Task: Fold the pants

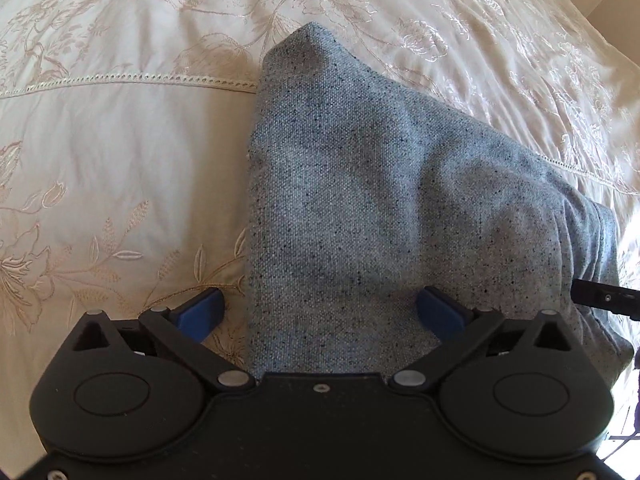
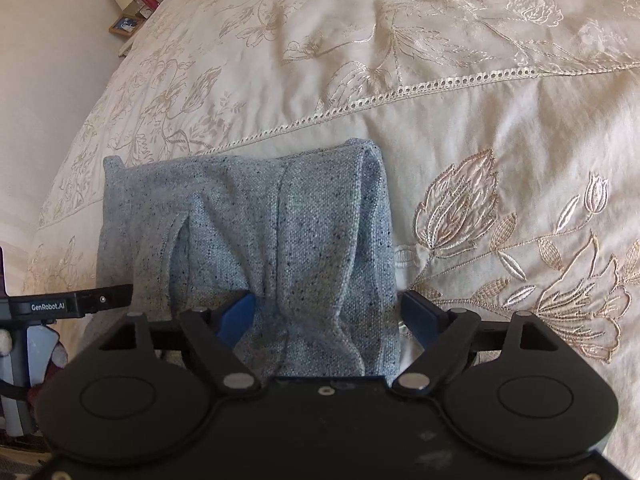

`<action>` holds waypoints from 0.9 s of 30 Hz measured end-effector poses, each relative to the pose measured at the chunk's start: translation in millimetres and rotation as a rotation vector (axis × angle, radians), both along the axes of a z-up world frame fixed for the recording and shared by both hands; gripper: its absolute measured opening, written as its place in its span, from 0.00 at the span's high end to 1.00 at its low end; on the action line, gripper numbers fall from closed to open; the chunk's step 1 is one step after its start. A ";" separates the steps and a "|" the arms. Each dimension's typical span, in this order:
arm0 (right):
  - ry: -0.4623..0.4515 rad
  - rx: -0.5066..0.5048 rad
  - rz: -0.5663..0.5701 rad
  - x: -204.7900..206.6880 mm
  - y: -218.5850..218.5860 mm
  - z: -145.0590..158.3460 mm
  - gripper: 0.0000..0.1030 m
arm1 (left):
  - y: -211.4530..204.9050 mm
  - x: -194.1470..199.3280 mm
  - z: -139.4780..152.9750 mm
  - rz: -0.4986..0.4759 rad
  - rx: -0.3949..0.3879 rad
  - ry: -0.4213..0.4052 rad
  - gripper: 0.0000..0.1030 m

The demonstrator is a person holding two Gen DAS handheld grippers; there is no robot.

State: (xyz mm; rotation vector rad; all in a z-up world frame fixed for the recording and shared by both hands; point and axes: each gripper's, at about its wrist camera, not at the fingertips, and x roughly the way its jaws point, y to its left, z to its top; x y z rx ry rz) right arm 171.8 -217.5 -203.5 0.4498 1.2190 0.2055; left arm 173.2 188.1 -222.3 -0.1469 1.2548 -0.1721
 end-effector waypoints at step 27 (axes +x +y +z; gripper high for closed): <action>-0.301 -0.001 0.115 129.2 77.3 164.1 0.70 | 31.5 75.0 155.2 0.077 0.024 -0.335 0.79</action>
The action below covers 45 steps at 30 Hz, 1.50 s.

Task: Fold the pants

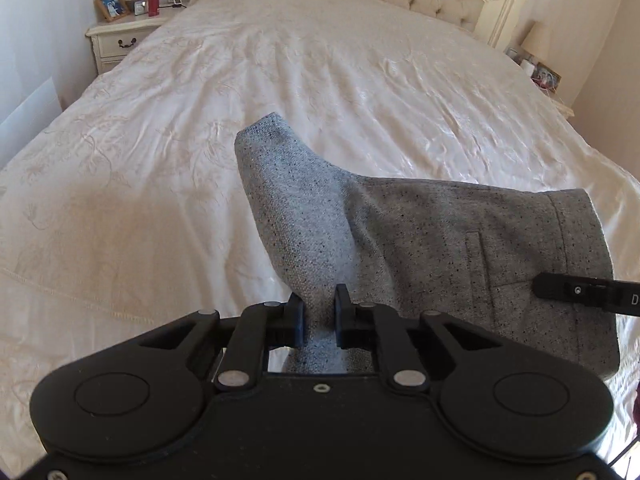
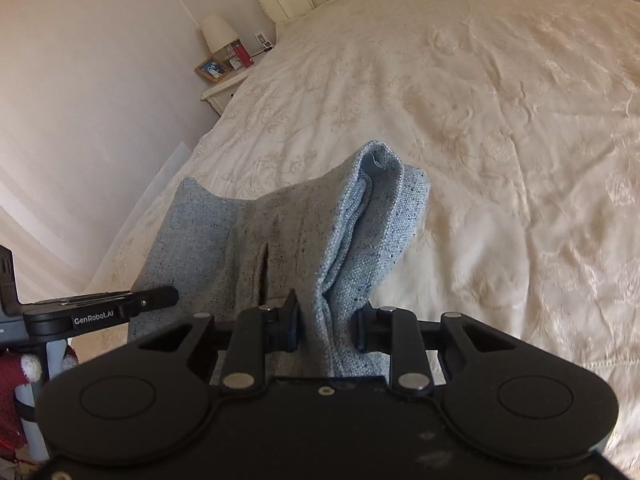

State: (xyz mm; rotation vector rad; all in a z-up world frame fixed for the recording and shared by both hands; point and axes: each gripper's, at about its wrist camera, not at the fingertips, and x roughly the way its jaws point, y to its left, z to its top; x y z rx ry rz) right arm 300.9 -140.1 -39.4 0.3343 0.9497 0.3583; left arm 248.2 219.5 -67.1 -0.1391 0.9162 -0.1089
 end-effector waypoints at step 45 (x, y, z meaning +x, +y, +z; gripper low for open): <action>-0.069 -0.275 -0.118 -152.0 53.5 69.5 0.62 | -47.0 -107.7 39.2 0.125 0.128 0.051 0.68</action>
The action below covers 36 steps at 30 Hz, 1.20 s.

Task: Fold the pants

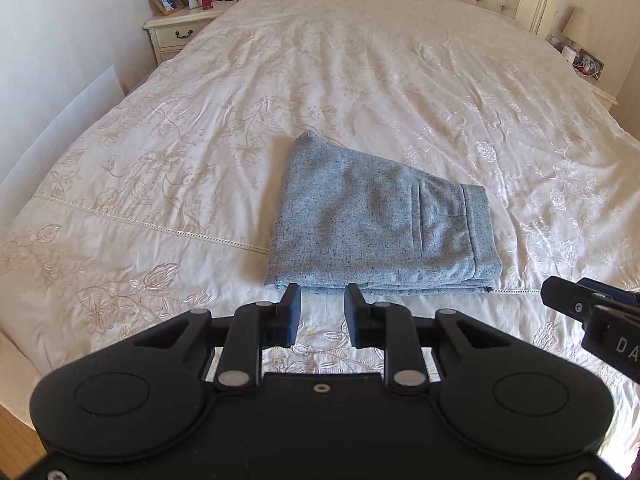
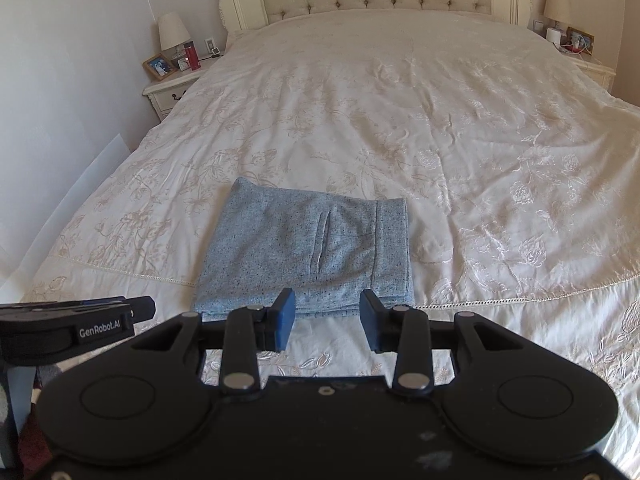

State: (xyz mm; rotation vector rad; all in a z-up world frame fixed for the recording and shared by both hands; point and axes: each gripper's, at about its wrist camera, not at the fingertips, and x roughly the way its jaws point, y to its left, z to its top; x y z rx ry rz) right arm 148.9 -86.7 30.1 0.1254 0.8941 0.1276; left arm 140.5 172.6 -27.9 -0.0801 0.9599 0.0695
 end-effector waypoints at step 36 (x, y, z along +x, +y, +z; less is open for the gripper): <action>0.013 0.028 0.018 -2.3 -4.4 -3.6 0.62 | -10.5 -7.8 -0.1 0.026 0.010 0.002 0.68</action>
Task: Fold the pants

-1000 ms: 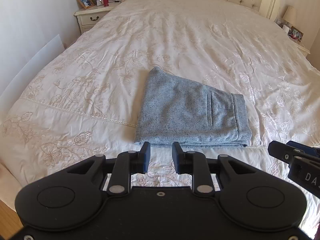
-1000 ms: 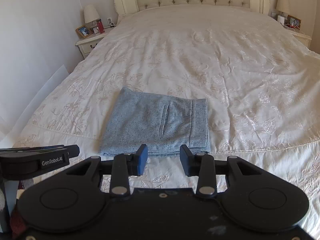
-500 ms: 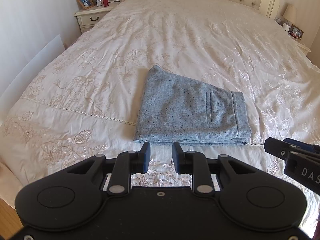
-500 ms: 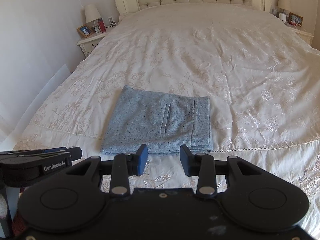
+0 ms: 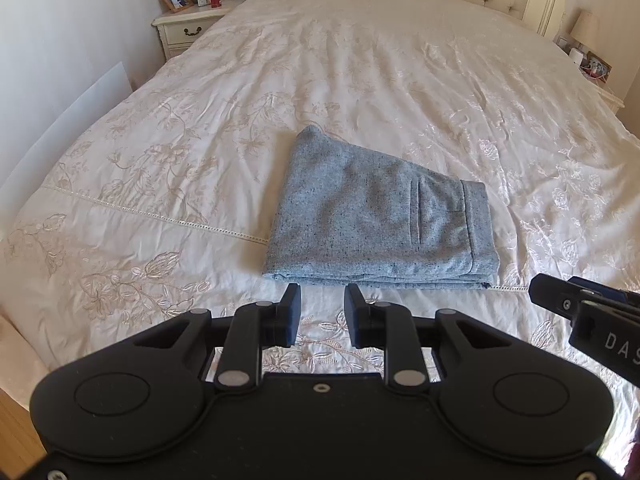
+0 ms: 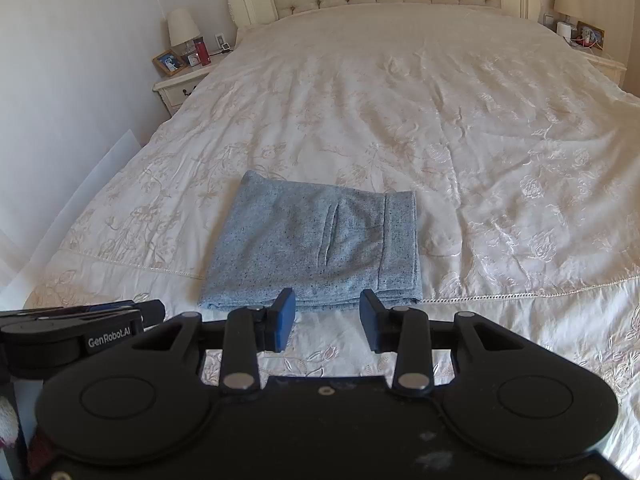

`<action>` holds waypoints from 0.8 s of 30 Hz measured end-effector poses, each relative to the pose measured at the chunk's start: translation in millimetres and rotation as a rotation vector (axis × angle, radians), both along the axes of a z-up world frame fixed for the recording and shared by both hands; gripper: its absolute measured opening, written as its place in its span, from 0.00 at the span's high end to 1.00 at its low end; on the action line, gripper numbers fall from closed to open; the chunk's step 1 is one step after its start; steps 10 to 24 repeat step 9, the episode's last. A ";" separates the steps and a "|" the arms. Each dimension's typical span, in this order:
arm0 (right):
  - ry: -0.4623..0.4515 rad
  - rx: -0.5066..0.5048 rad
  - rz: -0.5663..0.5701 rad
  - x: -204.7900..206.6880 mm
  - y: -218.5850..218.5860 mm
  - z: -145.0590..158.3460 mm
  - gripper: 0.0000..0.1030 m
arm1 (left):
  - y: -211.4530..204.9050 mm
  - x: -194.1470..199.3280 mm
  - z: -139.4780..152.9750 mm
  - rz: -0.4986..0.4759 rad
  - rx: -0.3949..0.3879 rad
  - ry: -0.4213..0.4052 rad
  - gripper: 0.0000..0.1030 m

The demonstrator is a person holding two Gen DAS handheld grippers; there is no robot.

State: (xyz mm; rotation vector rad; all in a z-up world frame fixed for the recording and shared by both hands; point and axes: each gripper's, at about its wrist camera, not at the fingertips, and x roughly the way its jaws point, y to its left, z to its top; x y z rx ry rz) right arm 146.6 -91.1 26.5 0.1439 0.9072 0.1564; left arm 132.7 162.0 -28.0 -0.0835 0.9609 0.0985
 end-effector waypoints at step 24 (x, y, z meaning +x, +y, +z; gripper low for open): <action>0.002 0.009 -0.002 0.6 -4.2 -0.5 0.62 | -9.1 -0.9 1.2 -0.013 0.034 -0.020 0.68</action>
